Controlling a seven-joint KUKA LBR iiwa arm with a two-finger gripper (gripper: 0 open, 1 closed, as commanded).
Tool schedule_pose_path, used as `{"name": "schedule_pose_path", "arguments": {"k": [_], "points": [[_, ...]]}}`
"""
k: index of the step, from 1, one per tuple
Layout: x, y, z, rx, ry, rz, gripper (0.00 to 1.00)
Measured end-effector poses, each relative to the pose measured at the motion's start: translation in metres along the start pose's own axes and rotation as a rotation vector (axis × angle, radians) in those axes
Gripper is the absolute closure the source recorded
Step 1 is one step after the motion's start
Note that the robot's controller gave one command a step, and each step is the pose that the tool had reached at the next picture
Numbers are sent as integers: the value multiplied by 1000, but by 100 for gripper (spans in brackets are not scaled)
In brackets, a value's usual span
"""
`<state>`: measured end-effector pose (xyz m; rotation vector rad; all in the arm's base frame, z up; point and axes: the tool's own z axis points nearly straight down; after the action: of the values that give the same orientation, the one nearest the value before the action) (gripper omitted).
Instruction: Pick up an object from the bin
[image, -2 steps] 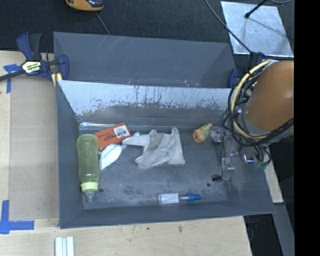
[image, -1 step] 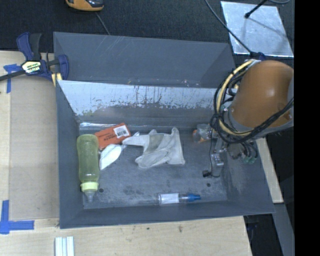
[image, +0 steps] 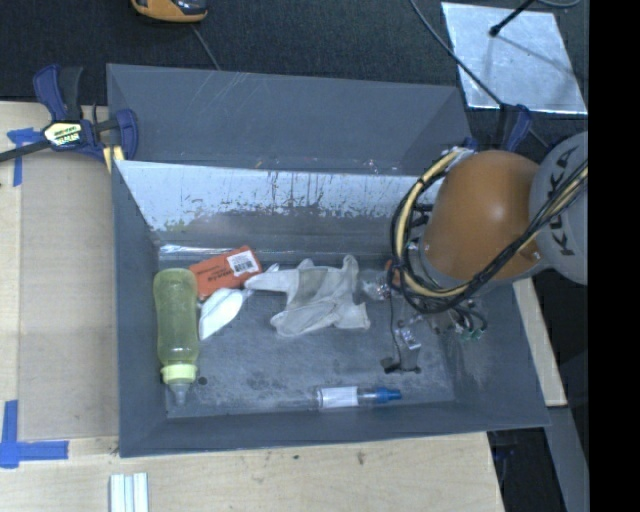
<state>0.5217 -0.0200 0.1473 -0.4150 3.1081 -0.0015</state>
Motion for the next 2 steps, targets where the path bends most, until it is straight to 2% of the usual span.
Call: {"name": "schedule_pose_path", "arguments": {"k": [1,2], "points": [[-24,0,40,-1,-1,-10,0],[-40,12,63,-1,1,111,0]]}}
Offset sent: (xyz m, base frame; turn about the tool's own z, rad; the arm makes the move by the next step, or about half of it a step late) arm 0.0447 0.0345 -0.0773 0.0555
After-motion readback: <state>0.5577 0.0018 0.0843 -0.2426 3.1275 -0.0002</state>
